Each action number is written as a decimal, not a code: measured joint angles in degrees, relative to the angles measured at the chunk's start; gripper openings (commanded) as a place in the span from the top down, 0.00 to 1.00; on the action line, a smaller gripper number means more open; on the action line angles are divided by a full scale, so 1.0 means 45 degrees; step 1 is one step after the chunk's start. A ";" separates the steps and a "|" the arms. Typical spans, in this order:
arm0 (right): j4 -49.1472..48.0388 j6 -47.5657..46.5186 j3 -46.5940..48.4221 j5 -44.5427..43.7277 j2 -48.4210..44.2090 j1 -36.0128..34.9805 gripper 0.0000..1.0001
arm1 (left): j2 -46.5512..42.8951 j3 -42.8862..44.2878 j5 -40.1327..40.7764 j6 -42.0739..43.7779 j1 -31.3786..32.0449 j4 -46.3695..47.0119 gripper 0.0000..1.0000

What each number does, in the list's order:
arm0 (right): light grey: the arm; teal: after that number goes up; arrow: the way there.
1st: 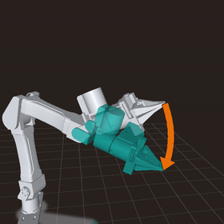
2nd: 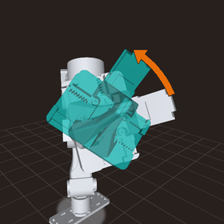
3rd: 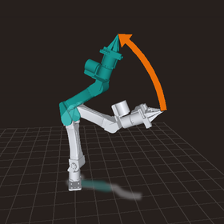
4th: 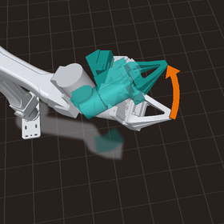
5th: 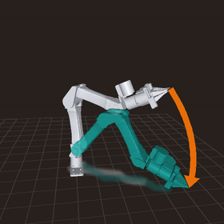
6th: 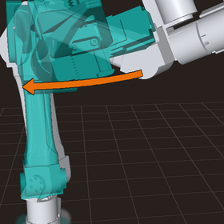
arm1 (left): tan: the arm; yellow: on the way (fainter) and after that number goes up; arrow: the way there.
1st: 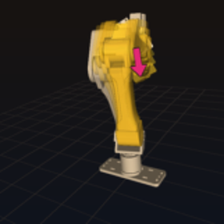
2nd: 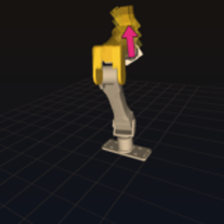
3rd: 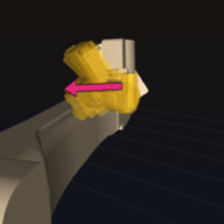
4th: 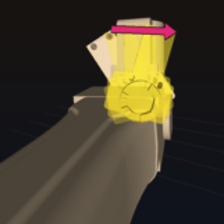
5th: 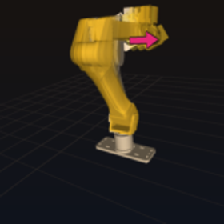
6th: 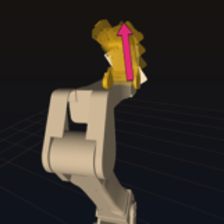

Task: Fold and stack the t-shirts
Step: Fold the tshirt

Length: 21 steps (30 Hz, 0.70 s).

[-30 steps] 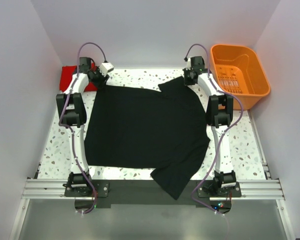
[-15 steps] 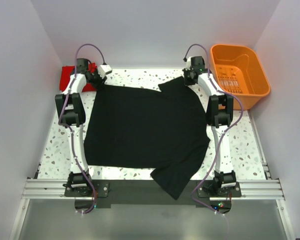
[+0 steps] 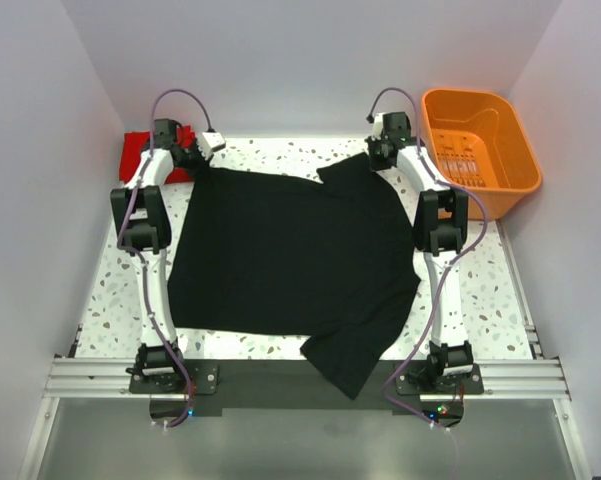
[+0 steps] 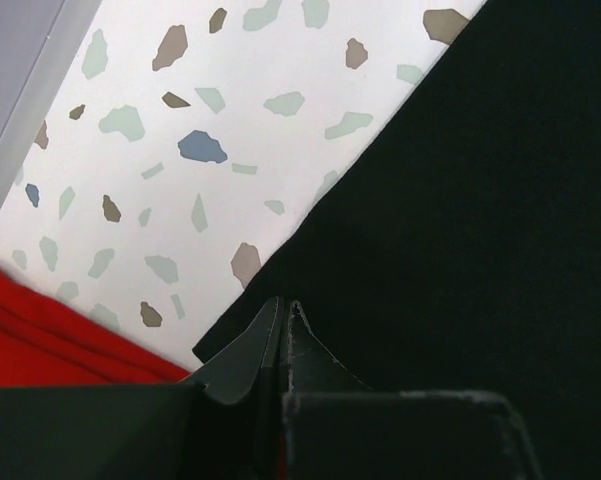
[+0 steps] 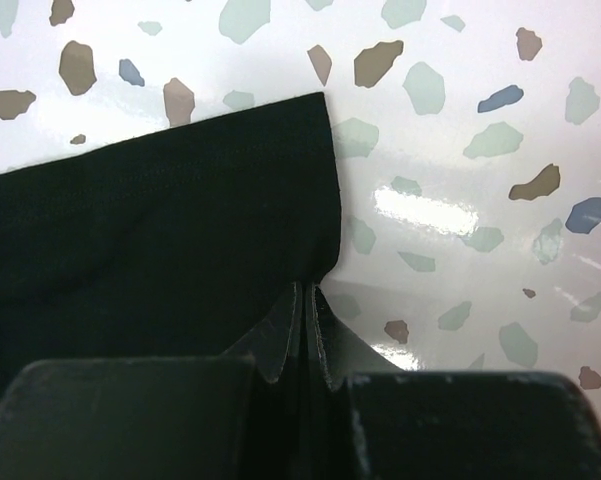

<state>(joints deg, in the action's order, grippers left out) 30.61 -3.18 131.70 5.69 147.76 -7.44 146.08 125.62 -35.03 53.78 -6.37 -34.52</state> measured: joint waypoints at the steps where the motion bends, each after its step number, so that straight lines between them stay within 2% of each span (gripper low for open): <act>1: 0.0000 0.0000 0.0000 0.0005 -0.0024 0.0000 1.00 | -0.0126 -0.0262 -0.0053 -0.0068 -0.0005 0.0214 1.00; 17: -0.0068 -0.0102 -0.0631 0.0335 -0.2589 0.0005 1.00 | -0.2905 -0.3517 -0.0505 -0.0855 -0.0097 0.2671 1.00; 19: -0.0068 -0.0131 -0.0651 0.0355 -0.2662 0.0005 1.00 | -0.2909 -0.3274 -0.0398 -0.0894 -0.0117 0.2739 0.82; 21: -0.0087 -0.0170 -0.0753 0.0359 -0.2671 0.0010 1.00 | -0.2526 -0.2341 -0.0311 -0.1137 -0.0117 0.2477 0.70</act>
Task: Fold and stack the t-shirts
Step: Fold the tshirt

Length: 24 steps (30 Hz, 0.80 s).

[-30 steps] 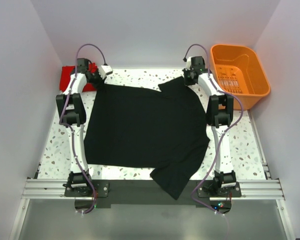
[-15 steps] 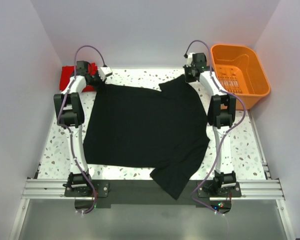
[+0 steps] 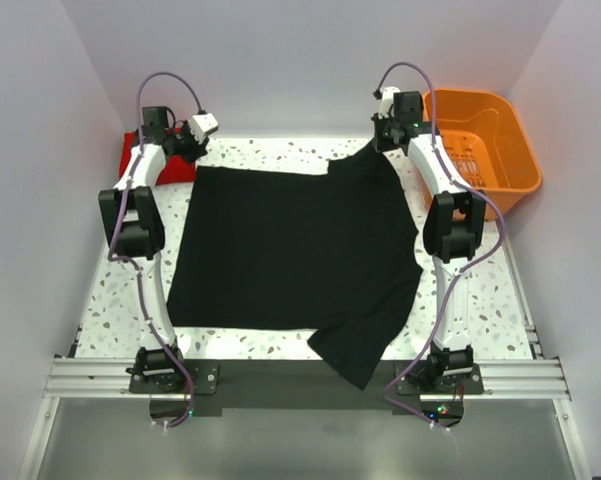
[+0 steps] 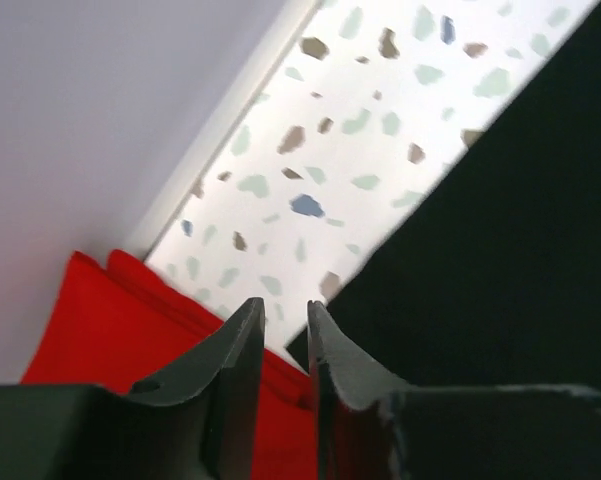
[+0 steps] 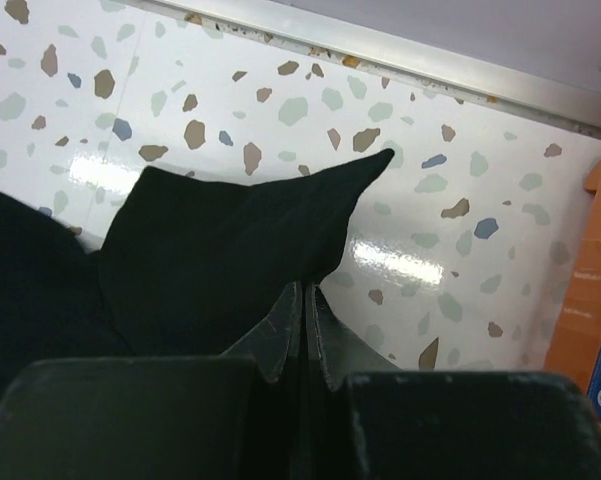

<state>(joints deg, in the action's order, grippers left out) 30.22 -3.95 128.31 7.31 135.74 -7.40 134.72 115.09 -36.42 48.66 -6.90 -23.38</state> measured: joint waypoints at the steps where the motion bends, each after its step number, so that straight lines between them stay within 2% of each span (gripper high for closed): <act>1: -0.0005 -0.0019 -0.0083 -0.0005 0.0000 0.0005 1.00 | 0.0248 0.0529 0.0049 -0.0136 0.0000 -0.0121 0.68; 4: 0.0024 -0.0044 -0.0277 -0.0005 0.0000 0.0015 1.00 | 0.0729 0.1394 0.0209 -0.0466 0.0000 -0.0029 0.66; 14: 0.0053 -0.0228 -0.0165 0.0005 0.0015 0.0019 1.00 | 0.2064 0.1462 0.0903 -0.0821 0.0000 -0.0214 0.59; 24: 0.0073 -0.0457 -0.0131 0.0000 0.0024 0.0019 1.00 | 0.3138 0.3254 0.1103 -0.0967 -0.0039 -0.1496 0.59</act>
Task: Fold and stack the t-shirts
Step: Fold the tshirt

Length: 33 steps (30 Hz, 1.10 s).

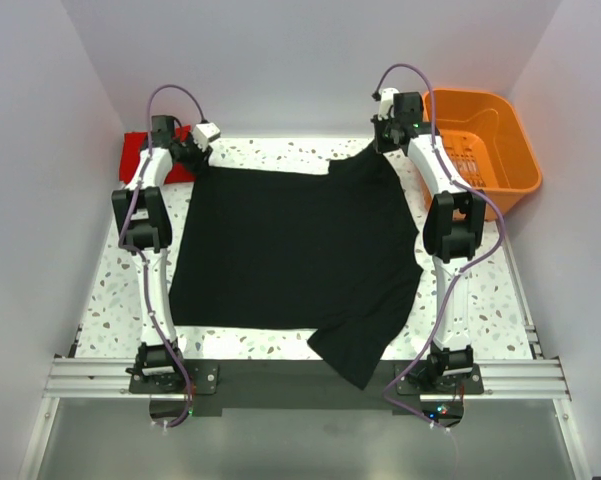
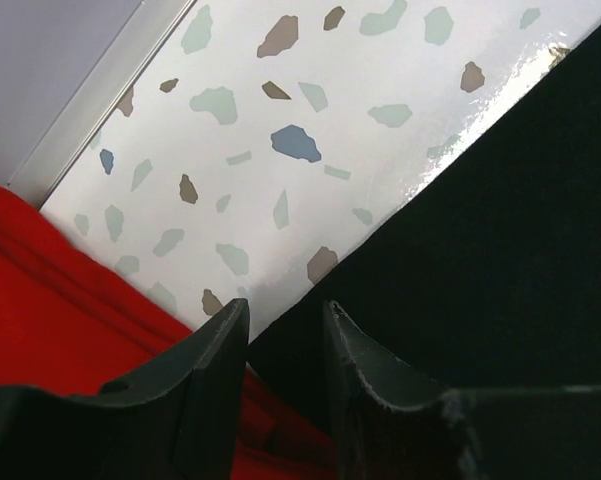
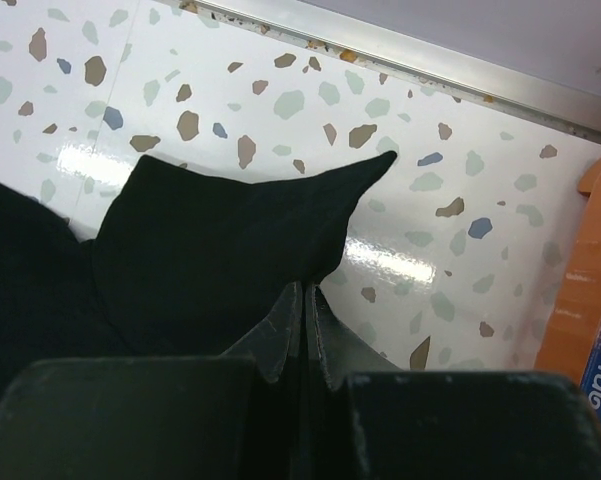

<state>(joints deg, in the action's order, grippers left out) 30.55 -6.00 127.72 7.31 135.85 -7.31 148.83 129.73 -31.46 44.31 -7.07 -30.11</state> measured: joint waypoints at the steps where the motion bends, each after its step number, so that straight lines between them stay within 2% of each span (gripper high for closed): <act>1: 0.0000 -0.0015 0.0000 -0.0005 0.0000 0.0000 1.00 | 0.0019 0.0078 0.0015 -0.0053 0.0000 -0.0155 0.59; 10: 0.0000 -0.0058 0.0044 -0.0010 0.0180 0.0000 1.00 | 0.0024 0.0374 -0.0146 -0.0996 -0.0034 -0.1404 0.66; 15: 0.0019 -0.0053 0.0131 -0.0010 0.0204 0.0000 1.00 | 0.0238 0.0797 -0.0408 -0.1865 -0.0102 -0.1977 0.73; 18: 0.0019 -0.0053 0.0151 -0.0010 0.0204 0.0000 1.00 | 0.0272 0.0884 -0.0437 -0.2108 -0.0117 -0.2084 0.82; 22: 0.0024 -0.0049 0.0151 -0.0010 0.0204 -0.0005 1.00 | 0.0272 0.0894 -0.0447 -0.2399 -0.0121 -0.2118 1.00; 26: 0.0024 -0.0044 0.0151 -0.0010 0.0204 -0.0005 1.00 | 0.0214 0.0733 -0.0549 -0.2526 -0.0141 -0.1899 1.00; 33: 0.0010 -0.0010 0.0151 -0.0010 0.0204 -0.0005 1.00 | -0.0539 -0.0840 -0.0981 -0.2739 -0.0165 -0.0597 1.00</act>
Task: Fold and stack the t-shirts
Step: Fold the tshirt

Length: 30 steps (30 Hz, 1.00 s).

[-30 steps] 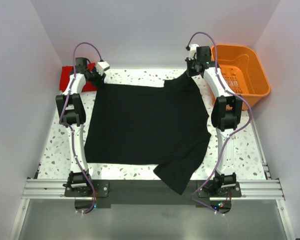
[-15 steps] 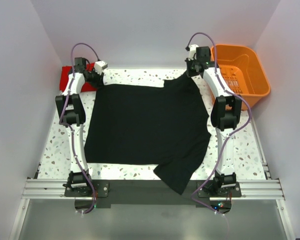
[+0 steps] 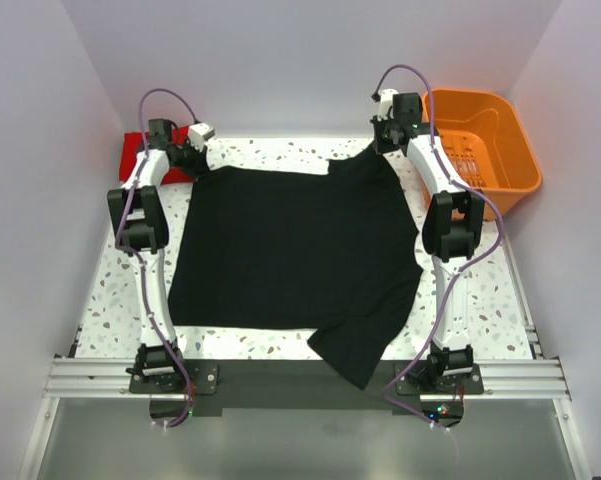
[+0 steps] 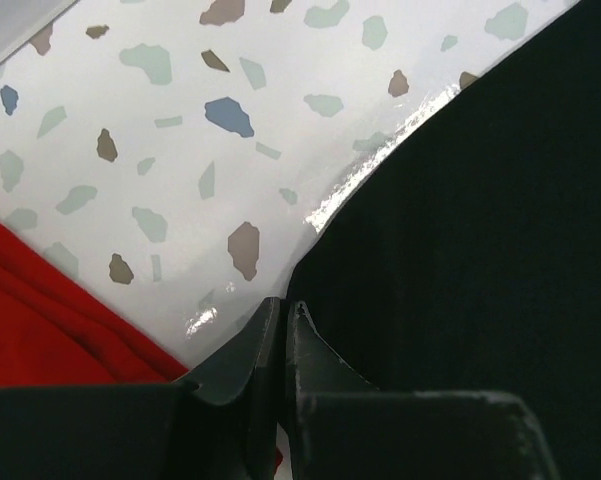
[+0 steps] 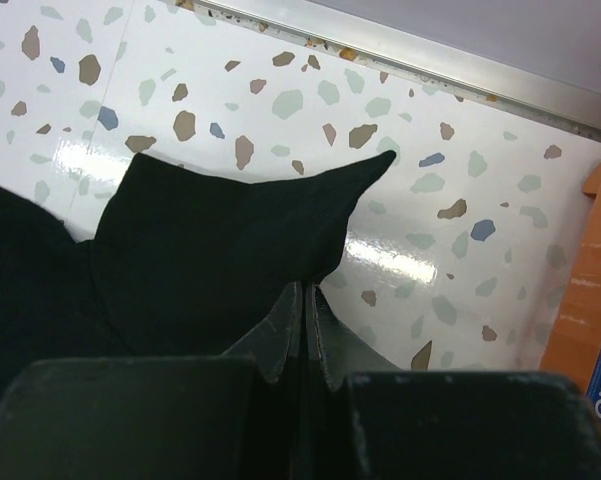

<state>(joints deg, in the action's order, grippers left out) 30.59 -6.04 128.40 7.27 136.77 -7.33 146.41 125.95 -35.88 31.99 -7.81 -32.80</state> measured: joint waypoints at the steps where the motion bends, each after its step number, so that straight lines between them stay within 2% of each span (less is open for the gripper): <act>1: -0.0005 0.0000 0.0000 -0.0005 0.0000 0.0000 1.00 | -0.0117 -0.0204 -0.0102 -0.0015 0.0000 0.0199 1.00; 9: -0.0083 -0.0039 -0.0306 -0.0044 -0.0214 0.0005 1.00 | -0.1836 -0.2210 -0.0724 -0.0287 -0.0058 0.2327 1.00; 16: -0.0078 -0.0185 -0.0665 -0.0024 -0.0782 0.0024 1.00 | -0.3162 -0.3167 -0.1564 -0.0194 -0.0515 0.3745 1.00; 30: 0.0034 -0.0418 -0.3376 0.0646 -0.3157 0.0053 1.00 | -0.4838 -0.6091 -0.2798 0.2419 -0.1253 0.3609 1.00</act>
<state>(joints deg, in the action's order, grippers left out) 30.74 -7.92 113.21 10.17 122.56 -7.09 124.64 98.54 -48.47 42.87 -13.45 -16.56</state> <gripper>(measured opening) 0.011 0.077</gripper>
